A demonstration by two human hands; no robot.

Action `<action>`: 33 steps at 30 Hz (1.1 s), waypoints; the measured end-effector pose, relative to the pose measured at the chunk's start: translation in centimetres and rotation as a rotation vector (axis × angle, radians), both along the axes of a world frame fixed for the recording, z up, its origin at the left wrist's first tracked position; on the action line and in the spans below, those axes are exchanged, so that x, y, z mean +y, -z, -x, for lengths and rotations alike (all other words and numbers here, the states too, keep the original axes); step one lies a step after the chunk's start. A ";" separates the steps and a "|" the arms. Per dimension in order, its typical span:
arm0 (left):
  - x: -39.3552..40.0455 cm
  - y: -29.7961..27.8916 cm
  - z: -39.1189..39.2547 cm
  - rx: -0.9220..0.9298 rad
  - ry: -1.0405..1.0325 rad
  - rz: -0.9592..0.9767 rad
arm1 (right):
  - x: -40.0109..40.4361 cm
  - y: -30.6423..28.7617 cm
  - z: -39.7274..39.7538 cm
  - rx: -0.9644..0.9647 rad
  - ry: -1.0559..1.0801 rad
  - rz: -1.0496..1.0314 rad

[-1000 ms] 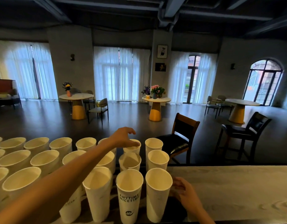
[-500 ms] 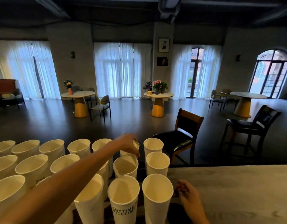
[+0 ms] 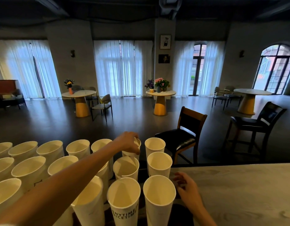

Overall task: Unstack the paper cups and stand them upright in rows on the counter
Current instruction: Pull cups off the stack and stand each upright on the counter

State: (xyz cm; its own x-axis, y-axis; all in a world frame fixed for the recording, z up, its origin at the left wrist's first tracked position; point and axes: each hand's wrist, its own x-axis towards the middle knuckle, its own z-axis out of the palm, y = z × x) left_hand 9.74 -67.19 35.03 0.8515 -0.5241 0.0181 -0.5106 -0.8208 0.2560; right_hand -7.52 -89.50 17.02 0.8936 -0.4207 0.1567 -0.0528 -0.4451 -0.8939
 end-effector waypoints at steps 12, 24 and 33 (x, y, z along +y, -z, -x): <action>-0.1 0.2 -0.2 0.009 0.042 0.007 | -0.2 1.3 0.4 0.006 0.001 0.012; 0.3 0.1 -1.2 0.000 0.046 0.012 | -0.6 1.9 0.1 0.006 0.019 -0.005; 0.4 0.1 -0.8 0.033 0.083 0.003 | -0.1 2.3 0.2 -0.020 0.032 -0.011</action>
